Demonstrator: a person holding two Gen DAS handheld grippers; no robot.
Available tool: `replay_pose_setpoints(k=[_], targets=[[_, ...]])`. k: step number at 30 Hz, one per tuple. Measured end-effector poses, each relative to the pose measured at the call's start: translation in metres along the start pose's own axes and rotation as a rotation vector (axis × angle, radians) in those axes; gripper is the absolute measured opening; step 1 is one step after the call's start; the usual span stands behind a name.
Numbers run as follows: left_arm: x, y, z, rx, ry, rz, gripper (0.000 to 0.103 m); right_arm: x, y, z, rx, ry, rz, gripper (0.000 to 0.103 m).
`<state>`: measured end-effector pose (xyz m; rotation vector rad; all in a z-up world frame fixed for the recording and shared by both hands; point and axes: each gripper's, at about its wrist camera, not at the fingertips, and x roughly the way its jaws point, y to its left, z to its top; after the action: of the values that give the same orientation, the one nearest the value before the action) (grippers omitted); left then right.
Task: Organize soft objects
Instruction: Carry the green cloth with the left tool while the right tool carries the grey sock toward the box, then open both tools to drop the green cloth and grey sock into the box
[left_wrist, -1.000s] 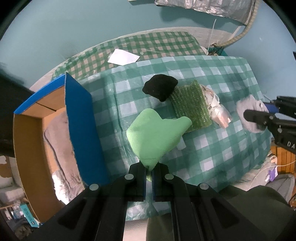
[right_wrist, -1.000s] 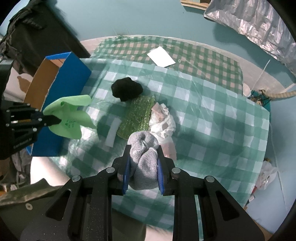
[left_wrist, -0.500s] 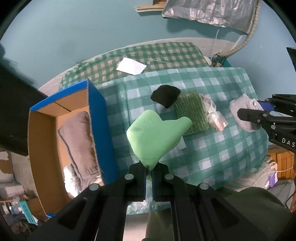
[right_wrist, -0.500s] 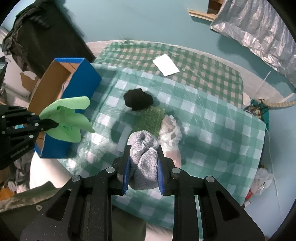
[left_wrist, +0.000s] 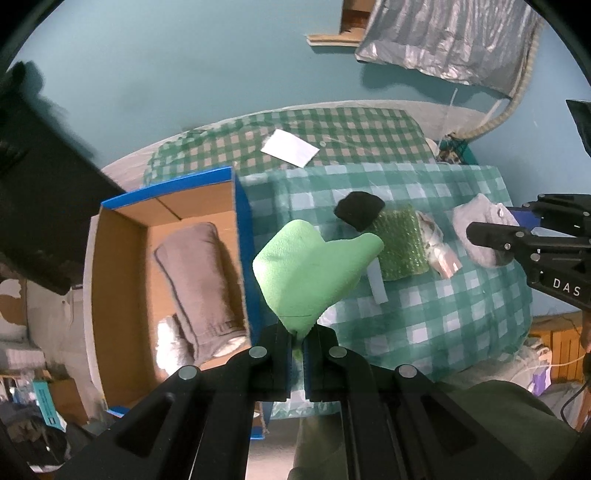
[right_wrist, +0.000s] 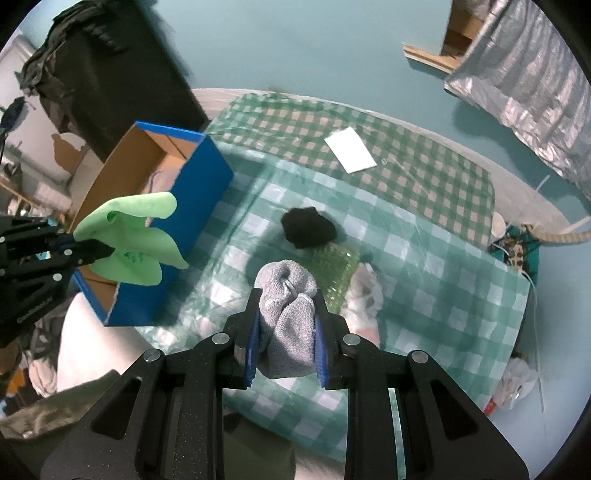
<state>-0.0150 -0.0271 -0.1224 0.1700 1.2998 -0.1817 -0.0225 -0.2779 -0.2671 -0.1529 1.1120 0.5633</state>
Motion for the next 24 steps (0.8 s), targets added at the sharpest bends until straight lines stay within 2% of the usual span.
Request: replay_pose_setpoints(k=[24], targets=[[-0.039,0.081,-0.023,-0.195,-0.05,0.079,0.004,0.007,0.103,0.063,-0.215,-0.031,0.093,0.023]])
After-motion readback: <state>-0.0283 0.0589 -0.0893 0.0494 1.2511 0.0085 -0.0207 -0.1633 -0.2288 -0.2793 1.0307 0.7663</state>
